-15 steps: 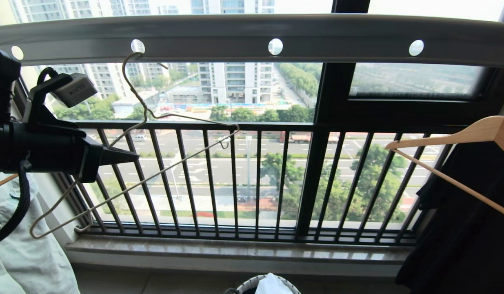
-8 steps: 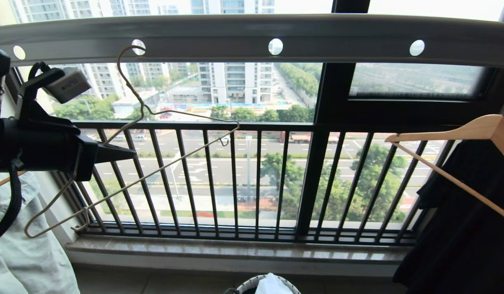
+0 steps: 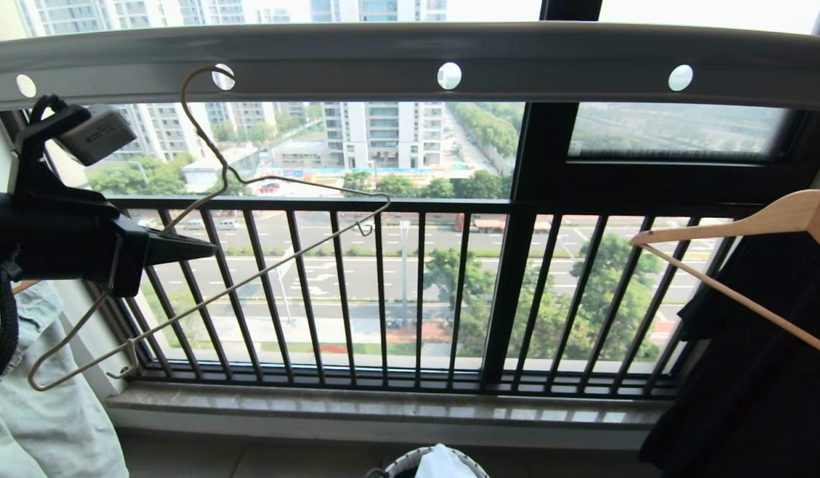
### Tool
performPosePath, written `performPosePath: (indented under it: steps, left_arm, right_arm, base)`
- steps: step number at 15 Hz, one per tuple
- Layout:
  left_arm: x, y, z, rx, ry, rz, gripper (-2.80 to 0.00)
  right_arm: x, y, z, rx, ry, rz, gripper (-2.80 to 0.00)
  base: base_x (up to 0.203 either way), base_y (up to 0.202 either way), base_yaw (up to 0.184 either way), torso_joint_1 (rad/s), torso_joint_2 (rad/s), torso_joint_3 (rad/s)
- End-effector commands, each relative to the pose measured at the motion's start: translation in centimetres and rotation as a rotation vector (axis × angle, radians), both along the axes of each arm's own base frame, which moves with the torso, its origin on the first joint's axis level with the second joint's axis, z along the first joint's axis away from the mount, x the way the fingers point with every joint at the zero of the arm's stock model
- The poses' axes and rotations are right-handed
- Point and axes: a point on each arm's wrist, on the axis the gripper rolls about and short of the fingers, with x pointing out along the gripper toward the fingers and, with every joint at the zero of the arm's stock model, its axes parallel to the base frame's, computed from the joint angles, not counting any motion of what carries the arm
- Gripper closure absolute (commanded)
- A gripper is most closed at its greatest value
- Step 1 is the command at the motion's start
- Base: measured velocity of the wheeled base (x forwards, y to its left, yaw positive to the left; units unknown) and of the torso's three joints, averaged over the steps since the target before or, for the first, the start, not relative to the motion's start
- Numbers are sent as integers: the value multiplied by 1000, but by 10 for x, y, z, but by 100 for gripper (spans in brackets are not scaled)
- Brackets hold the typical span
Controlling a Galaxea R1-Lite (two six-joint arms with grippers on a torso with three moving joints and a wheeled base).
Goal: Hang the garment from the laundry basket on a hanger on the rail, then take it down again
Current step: Pick up the clothes rack on the clothesline
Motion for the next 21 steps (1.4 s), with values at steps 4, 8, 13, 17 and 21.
performPosePath:
  steps: [4, 8, 13, 17, 21]
  left_arm:
    - [-13, 1, 6, 3, -31, 4, 0]
    - [-20, 3, 9, 2, -50, 13, 0]
    - [-30, 4, 9, 2, -58, 21, 0]
    - [-40, 4, 13, -1, -85, 20, 0]
    - [-45, 4, 15, 8, -98, 39, 0]
  right_arm:
    - [0, 0, 0, 0, -1, 0, 0]
    - [0, 0, 0, 0, 0, -1, 0]
    - [0, 0, 0, 0, -1, 0, 0]
    - [0, 0, 0, 0, 0, 0, 0]
    - [0, 0, 0, 0, 1, -1, 0]
  base:
    - [0, 0, 0, 0, 0, 0]
    - [0, 0, 0, 0, 0, 0]
    - [0, 0, 0, 0, 0, 0]
    - [0, 0, 0, 0, 0, 0]
    - [0, 0, 0, 0, 0, 0]
